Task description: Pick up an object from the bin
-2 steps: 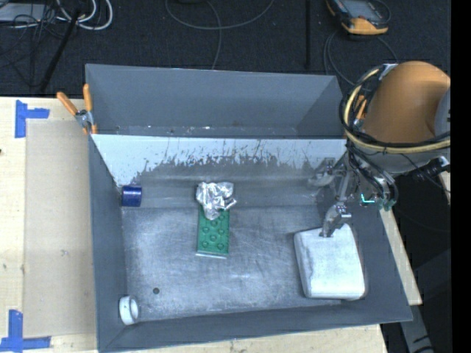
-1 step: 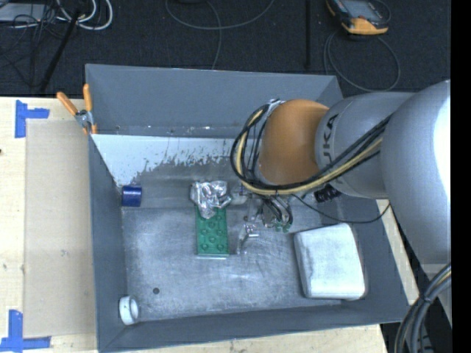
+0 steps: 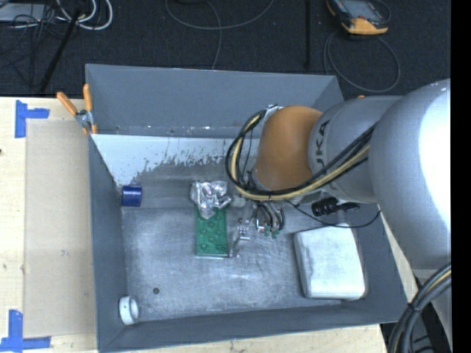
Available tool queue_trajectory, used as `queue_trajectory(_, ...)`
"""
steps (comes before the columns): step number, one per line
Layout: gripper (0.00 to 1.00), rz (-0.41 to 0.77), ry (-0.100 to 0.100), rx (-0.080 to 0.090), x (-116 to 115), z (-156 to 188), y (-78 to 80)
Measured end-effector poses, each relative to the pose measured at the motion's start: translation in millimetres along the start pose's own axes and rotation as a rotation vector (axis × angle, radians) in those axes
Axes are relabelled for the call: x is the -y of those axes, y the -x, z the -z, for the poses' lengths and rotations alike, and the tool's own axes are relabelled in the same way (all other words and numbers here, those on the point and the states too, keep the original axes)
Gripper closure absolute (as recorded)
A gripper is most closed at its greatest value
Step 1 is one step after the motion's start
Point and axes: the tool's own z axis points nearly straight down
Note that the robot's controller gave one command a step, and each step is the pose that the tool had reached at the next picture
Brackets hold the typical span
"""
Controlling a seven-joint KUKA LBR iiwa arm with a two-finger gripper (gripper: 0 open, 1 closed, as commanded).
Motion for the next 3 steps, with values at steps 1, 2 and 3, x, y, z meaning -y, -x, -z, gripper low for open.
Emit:
queue_trajectory(1,1.0,0.003,0.003,0.006,-2.1,1.8,1.2)
queue_trajectory(2,1.0,0.14,0.0,-0.009,-14.8,42.3,-2.7)
queue_trajectory(3,1.0,0.31,0.001,-0.013,-32.8,52.8,-17.5)
